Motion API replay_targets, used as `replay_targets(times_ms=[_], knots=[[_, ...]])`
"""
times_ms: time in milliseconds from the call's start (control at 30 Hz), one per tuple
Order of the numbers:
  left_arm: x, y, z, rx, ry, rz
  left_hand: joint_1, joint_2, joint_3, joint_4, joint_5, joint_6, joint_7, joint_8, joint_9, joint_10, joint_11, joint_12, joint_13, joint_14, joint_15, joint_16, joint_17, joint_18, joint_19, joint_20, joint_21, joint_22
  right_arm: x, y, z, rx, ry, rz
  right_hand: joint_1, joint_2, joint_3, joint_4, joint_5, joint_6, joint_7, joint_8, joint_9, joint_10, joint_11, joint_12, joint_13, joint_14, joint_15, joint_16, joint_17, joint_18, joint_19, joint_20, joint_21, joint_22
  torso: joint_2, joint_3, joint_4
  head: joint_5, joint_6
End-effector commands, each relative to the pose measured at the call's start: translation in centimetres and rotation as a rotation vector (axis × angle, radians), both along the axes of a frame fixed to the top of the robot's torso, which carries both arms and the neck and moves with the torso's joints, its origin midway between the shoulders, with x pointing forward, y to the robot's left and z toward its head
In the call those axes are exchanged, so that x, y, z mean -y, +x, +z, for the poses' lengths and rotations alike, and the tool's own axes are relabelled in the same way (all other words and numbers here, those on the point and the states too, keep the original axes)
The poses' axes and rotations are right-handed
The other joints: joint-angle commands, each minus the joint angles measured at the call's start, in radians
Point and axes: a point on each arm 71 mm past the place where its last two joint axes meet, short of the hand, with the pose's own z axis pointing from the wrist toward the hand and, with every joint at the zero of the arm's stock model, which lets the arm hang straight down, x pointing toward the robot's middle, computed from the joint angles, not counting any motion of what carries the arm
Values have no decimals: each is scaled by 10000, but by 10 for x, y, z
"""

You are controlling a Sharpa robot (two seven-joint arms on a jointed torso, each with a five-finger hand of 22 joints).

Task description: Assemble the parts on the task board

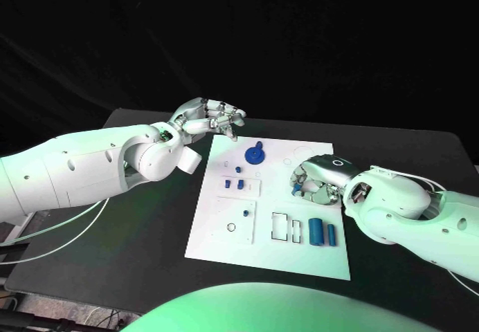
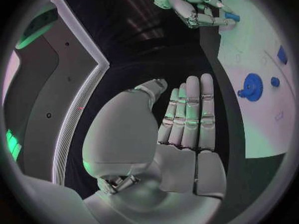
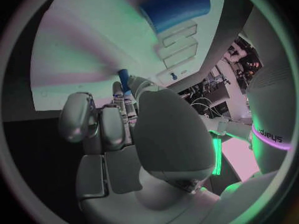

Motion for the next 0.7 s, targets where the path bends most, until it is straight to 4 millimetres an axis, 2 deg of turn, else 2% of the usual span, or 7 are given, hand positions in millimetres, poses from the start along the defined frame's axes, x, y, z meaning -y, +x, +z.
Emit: replay_targets(times_ms=[33, 233, 267, 300, 533, 700], knots=[[2, -1, 1, 1, -125, -146, -11, 71, 48, 11, 40, -37, 6, -60, 12, -44, -12, -31, 16, 25, 50, -27, 8, 114, 59, -13, -34, 16, -1, -1, -3, -152, -99, 64, -84, 48, 170, -75, -52, 139, -41, 129, 82, 225, -56, -58, 42, 110, -4, 107, 242, -186, 294, -55, 436, 992, -3, 0, -3, 15, 2], [2, -1, 1, -5, -121, -143, -11, 71, 48, 11, 40, -37, 6, -60, 12, -44, -12, -31, 16, 25, 50, -27, 8, 114, 59, -13, -34, 16, -1, 0, -2, -81, -15, 21, -105, 241, 507, -335, -111, 256, -96, 352, 258, 561, -137, -132, 115, 227, -72, 312, 736, -294, 408, -114, 1140, 1309, -3, 3, -5, 22, 2], [2, -1, 1, -5, -121, -142, -11, 71, 48, 11, 40, -37, 6, -60, 12, -44, -12, -31, 16, 25, 50, -27, 8, 114, 59, -13, -34, 16, -1, 0, -2, -57, 4, 9, -172, 299, 761, -521, -508, 224, -104, 463, 378, 656, -151, -249, 144, 241, -85, 340, 826, -307, 412, -135, 1240, 1386, -5, 4, -5, 16, 2], [2, -1, 1, -5, -121, -144, -11, 71, 48, 11, 40, -37, 6, -60, 12, -44, -12, -31, 16, 25, 50, -27, 8, 114, 59, -13, -34, 16, -1, 0, -2, -35, 17, -4, -203, 315, 856, -585, -572, 214, -107, 502, 419, 691, -153, -284, 156, 248, -91, 357, 879, -317, 418, -134, 1304, 1421, -7, 5, -7, 11, 2], [2, -1, 1, -9, -122, -150, -17, 83, 55, 9, 38, -36, 8, -61, 15, -47, -10, -30, 20, 26, 51, -27, 15, 113, 61, -14, -30, 22, -1, 0, 0, 382, 257, -262, -321, 420, 1117, -748, -612, 188, -112, 634, 558, 800, -173, -373, 190, 259, -114, 380, 968, -345, 440, -128, 1483, 1515, -11, 3, -2, 4, 2], [2, -1, 1, -10, -117, -142, -17, 83, 55, 9, 38, -36, 8, -61, 15, -47, -10, -30, 20, 26, 51, -27, 15, 113, 61, -14, -30, 22, 1, -4, 6, 478, 641, -411, -380, 407, 1240, -869, -602, 161, -103, 704, 637, 843, -175, -426, 204, 260, -123, 385, 999, -371, 467, -120, 1647, 1585, -18, -7, -9, -11, 2]])
